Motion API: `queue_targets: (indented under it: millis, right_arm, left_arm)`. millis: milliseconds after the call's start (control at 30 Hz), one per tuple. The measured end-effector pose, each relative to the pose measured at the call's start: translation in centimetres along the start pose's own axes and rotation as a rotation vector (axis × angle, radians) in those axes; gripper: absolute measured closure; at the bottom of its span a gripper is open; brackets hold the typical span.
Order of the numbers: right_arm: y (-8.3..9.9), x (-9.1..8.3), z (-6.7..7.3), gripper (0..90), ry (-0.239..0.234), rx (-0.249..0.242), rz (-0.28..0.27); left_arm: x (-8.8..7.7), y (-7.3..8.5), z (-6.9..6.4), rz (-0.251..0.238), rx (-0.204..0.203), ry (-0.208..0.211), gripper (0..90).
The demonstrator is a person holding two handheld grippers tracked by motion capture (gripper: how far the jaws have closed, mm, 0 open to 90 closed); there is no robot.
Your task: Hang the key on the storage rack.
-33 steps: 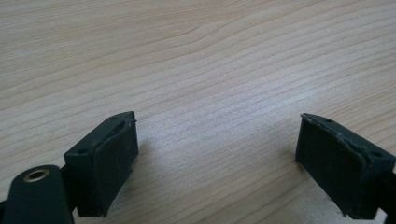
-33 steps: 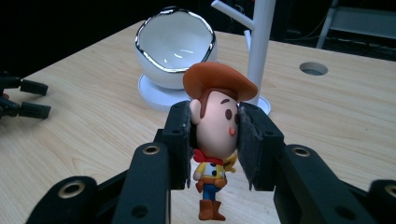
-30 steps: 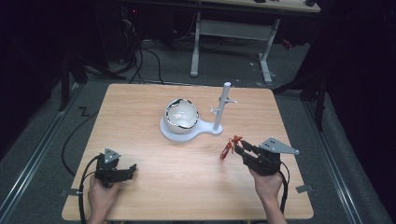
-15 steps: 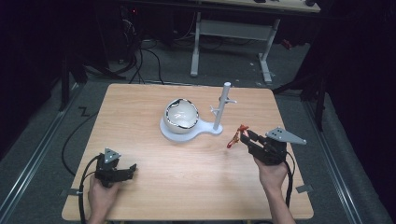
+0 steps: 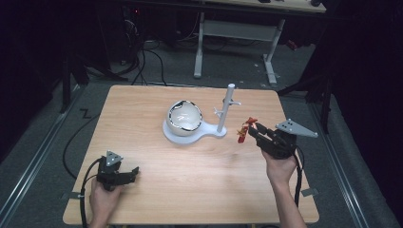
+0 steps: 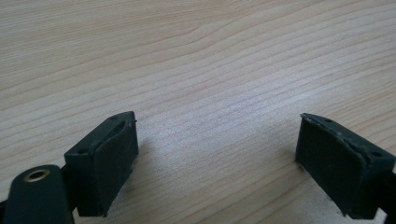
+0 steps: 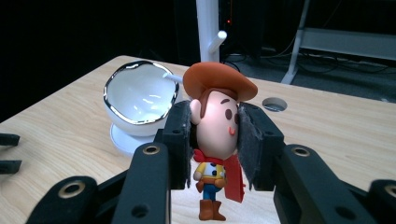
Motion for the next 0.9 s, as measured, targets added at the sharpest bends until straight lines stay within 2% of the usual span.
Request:
queue_targets:
  millis: [367, 533, 667, 900]
  right_arm:
    - [-2.4, 0.5, 0.3, 66.3, 0.004, -0.008, -0.012]
    - [-3.2, 0.7, 0.5, 66.4, -0.012, -0.005, -0.017]
    - [-3.7, 0.8, 0.9, 66.3, -0.009, -0.023, -0.011]
    - [-4.6, 1.4, 1.0, 66.3, -0.005, -0.029, -0.006]
  left_arm:
    - [0.0, 0.0, 0.0, 0.000, 0.000, 0.000, 13.4]
    - [0.0, 0.0, 0.0, 0.001, 0.001, 0.000, 13.4]
    - [0.0, 0.0, 0.0, 0.002, 0.002, -0.001, 13.4]
    - [0.0, 0.0, 0.0, 0.001, 0.002, -0.001, 13.4]
Point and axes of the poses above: each handheld gripper's, and its own axes: x roughly forward along the jaws, y roughly out of its underside, z roughly to its left, the point moved 4 cm from there along x, roughly forward along the jaws, and after that the axes turned 10 degrees about x, right-handed, at the moved point
